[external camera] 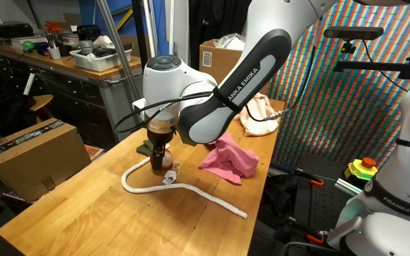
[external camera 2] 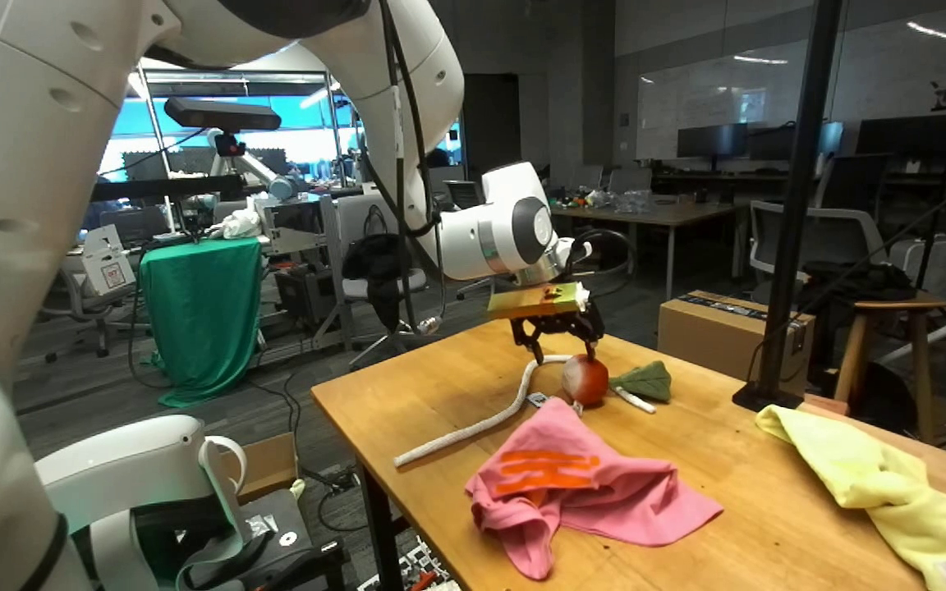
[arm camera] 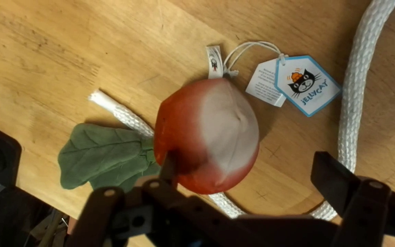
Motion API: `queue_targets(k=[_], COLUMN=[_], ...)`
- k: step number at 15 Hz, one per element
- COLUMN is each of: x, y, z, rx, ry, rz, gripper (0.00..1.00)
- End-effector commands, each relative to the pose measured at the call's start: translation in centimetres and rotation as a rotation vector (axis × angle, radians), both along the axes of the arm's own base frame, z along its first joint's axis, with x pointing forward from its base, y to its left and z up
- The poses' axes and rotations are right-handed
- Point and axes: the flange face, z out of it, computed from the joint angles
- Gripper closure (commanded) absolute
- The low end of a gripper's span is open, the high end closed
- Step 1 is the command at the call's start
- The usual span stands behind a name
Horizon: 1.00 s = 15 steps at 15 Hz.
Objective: Separate the clothes and the plush toy
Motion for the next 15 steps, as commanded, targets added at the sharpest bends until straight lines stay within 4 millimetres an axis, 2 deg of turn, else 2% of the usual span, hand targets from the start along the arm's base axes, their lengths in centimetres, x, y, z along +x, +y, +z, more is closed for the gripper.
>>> queue_targets(k=[1,6,12,13,15], x=[0.8,1.5,2.5,2.6,2.8], y=[0.0,-1.0,-1.8,-1.9,-2.2], z=[-0.4,-1.6,-2.1,-2.1,-2.3], rx=[-0.022,-0.019,-0.007,-0.005,-0.008], ry=[-0.021,-0.019,-0.051,-0.055,-0.058], rz=[-0.011,-0.015,-0.031,-0.032,-0.035], gripper=[0.0,0.0,0.0,0.25,0.34])
